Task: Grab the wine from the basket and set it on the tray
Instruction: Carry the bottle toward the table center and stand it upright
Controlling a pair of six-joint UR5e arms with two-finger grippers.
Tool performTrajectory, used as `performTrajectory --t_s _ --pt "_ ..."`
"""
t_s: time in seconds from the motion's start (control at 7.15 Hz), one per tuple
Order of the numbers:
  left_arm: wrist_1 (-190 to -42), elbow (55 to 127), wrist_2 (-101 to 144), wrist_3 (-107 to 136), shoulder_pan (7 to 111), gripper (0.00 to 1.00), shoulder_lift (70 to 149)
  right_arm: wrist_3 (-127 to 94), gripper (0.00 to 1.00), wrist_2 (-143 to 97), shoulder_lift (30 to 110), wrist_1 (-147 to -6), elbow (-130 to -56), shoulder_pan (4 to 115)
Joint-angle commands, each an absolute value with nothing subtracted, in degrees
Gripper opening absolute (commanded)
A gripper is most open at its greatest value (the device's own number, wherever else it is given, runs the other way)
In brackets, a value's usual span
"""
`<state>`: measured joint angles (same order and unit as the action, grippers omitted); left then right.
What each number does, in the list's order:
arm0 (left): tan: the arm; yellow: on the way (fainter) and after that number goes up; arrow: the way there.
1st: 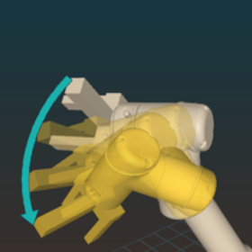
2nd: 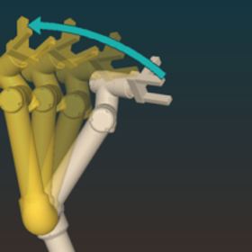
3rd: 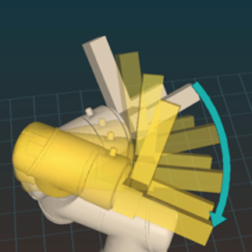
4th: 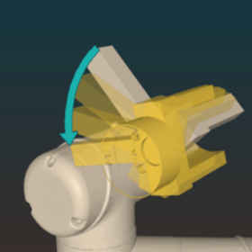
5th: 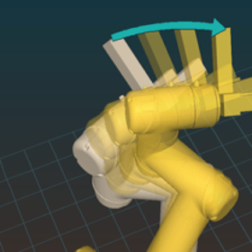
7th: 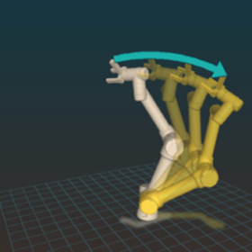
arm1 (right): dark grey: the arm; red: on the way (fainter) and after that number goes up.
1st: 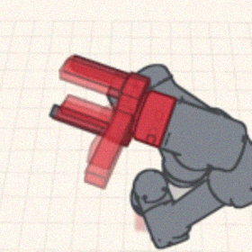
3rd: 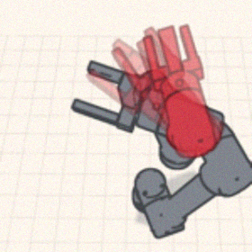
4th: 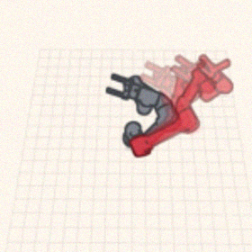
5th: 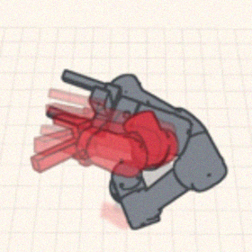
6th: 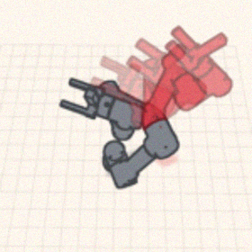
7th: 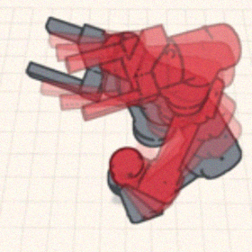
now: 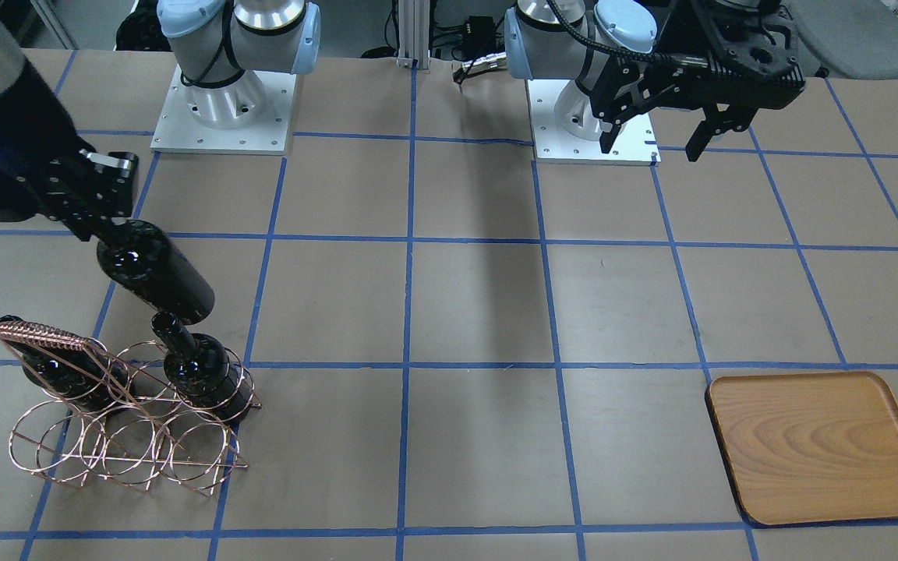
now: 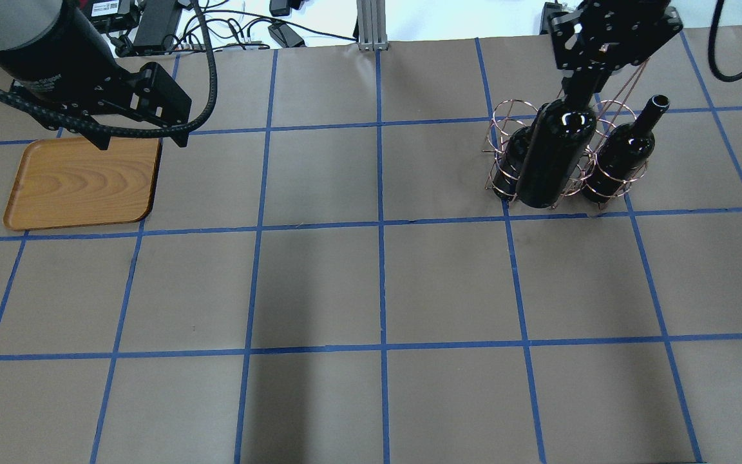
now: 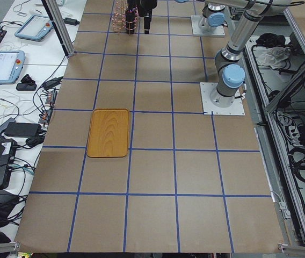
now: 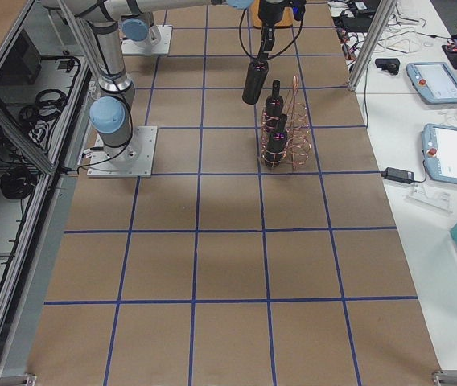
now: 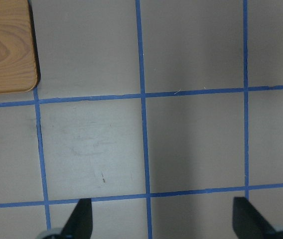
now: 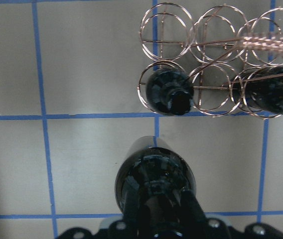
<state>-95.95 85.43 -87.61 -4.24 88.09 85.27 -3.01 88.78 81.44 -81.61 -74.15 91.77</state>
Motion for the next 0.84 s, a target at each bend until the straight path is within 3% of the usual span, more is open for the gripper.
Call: performTrajectory --t_s 0.0,0.28,0.7 --pt "-95.98 85.43 -87.63 -4.48 88.15 1.0 85.08 -11.92 0.0 85.96 80.08 -86.18 -75.92 96.92" --pt "-95.98 86.13 -87.54 -4.22 88.07 1.0 84.9 -21.49 0.0 86.04 78.14 -96.29 -80.58 103.59" --pt "-95.89 86.48 -88.15 -4.57 87.89 1.0 84.9 -34.24 0.0 86.83 74.54 -101.33 -80.77 112.3"
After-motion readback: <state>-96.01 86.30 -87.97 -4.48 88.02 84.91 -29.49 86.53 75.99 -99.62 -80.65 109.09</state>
